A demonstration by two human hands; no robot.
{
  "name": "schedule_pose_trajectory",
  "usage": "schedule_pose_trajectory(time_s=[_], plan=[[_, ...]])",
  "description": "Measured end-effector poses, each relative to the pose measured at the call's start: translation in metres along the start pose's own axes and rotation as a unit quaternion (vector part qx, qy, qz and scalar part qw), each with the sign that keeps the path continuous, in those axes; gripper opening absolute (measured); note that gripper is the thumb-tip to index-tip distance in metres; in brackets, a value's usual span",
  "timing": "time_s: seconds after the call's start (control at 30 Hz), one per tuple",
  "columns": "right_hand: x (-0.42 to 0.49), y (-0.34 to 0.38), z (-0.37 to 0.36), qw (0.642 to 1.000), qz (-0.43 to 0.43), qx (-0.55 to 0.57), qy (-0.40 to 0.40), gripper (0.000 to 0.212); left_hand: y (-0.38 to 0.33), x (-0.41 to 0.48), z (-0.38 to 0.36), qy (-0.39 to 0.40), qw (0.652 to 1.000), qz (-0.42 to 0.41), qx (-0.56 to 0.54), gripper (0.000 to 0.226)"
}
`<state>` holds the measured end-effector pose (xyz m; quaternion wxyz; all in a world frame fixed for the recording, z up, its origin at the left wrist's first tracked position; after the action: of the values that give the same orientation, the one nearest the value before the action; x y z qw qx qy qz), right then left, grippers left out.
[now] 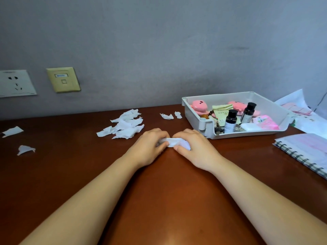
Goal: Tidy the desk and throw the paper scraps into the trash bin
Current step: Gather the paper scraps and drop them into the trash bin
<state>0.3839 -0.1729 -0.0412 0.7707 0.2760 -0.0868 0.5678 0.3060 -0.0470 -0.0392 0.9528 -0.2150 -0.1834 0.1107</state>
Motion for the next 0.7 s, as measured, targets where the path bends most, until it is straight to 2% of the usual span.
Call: schedule_pose_trajectory(time_s=[0.13, 0.33, 0.47, 0.53, 0.6, 0.7], plan=[[0.0, 0.003, 0.004, 1.0, 0.0, 0.012, -0.027, 0.015, 0.0, -0.003, 0.004, -0.026, 1.0, -0.001, -0.013, 0.01], [-0.009, 0.011, 0.029, 0.986, -0.024, 0.054, -0.154, 0.015, 0.004, -0.014, 0.016, -0.088, 0.992, 0.029, -0.085, 0.011], [-0.019, 0.009, 0.051, 0.977, -0.049, 0.09, -0.186, 0.02, 0.006, -0.022, 0.017, -0.041, 0.992, 0.05, -0.105, 0.013], [-0.024, 0.003, 0.055, 0.976, -0.081, 0.136, -0.148, 0.02, 0.008, -0.025, 0.016, -0.022, 0.996, 0.051, -0.072, 0.019], [-0.028, -0.004, 0.051, 0.974, -0.129, 0.176, -0.067, 0.022, 0.011, -0.028, 0.013, 0.016, 0.998, 0.058, 0.023, 0.028], [-0.033, -0.014, 0.04, 0.975, -0.174, 0.124, 0.061, 0.023, 0.017, -0.034, 0.016, 0.052, 0.992, 0.08, 0.086, 0.038]])
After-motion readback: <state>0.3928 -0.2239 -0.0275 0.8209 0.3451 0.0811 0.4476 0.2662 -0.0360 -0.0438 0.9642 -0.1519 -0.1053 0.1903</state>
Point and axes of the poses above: each hand's wrist, its own x-axis towards the middle knuckle, its own z-axis out of the back of the hand, y = z × x, the point moved 4 cm from there along x, towards the middle knuckle, and after that the axes turned 9 degrees about z, right-handed, at the moved point
